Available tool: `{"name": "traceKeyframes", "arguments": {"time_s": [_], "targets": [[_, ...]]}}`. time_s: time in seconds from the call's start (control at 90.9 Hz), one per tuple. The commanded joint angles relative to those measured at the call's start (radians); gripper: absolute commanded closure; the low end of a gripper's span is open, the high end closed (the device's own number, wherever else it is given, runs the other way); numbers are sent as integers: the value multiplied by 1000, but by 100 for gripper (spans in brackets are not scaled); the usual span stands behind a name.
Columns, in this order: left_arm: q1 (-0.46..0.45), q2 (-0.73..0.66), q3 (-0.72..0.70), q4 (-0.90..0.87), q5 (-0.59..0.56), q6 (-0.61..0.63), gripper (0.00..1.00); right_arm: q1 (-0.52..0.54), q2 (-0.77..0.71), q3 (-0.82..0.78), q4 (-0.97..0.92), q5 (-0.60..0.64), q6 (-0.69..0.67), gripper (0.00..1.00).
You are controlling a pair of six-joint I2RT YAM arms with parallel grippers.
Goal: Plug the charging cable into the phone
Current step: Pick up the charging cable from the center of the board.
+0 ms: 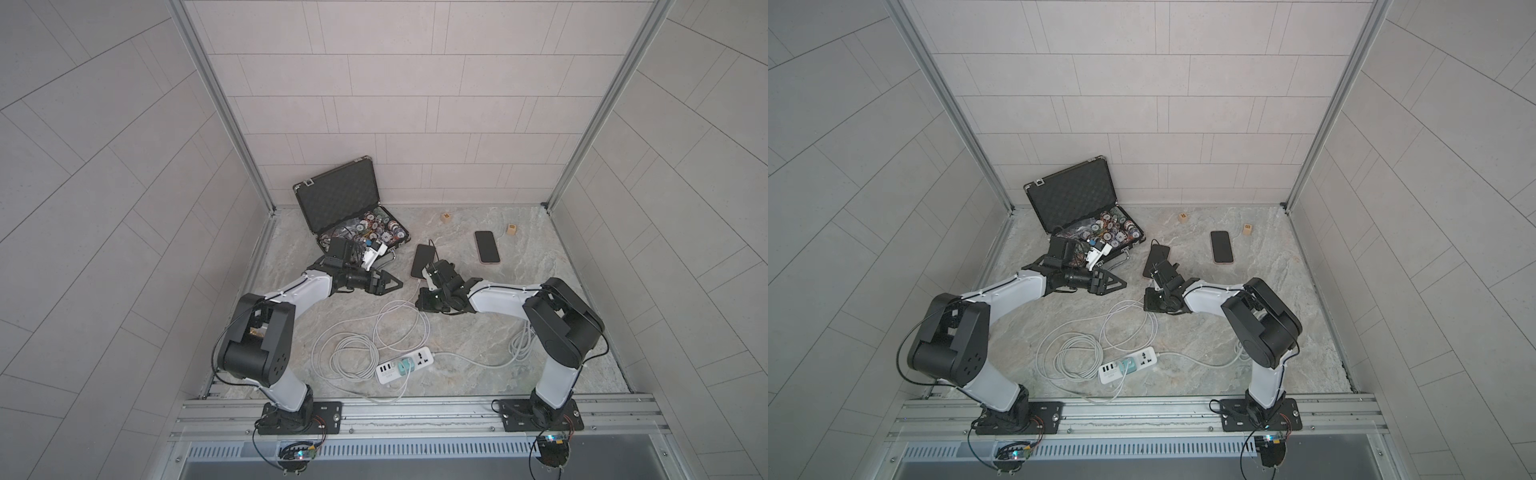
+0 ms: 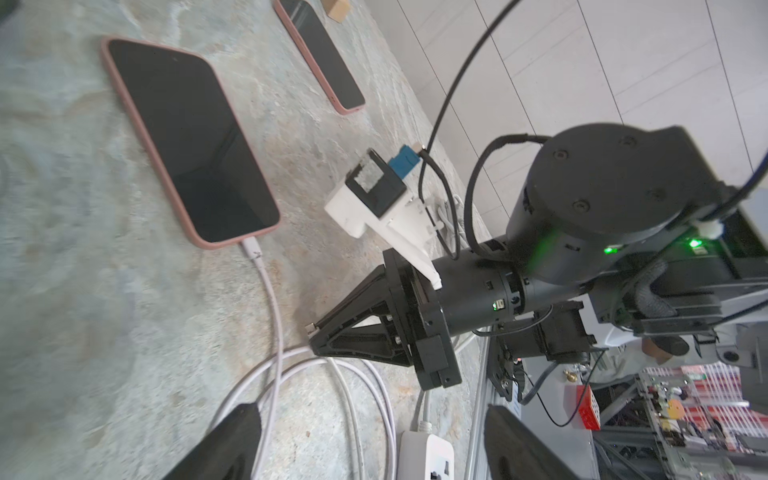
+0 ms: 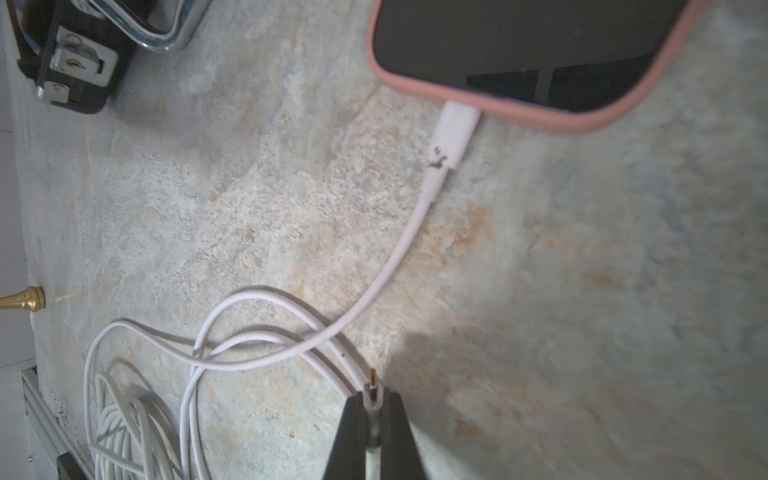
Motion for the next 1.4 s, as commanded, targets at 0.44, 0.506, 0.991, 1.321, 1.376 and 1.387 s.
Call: {"name": "traceKeyframes", "arguments": {"time_s": [0.44, 0.506, 0.991, 1.321, 1.376, 1.387], "targets": [[-170, 184, 197, 157, 233, -236, 23, -245, -478, -310, 409, -145, 189, 95], [-190, 217, 195, 269, 258, -337, 26, -258, -504, -373, 513, -159, 241, 94], [-234, 401, 202, 929, 315, -826, 58, -265, -508, -463, 786, -234, 337, 94], [-236, 391, 216, 823, 300, -766, 75, -270, -463, -460, 817, -275, 330, 93], [-237, 384, 231, 755, 295, -709, 98, -270, -457, -457, 828, -279, 329, 92], [-236, 382, 233, 739, 293, -696, 99, -271, -457, -456, 828, -279, 328, 92]]}}
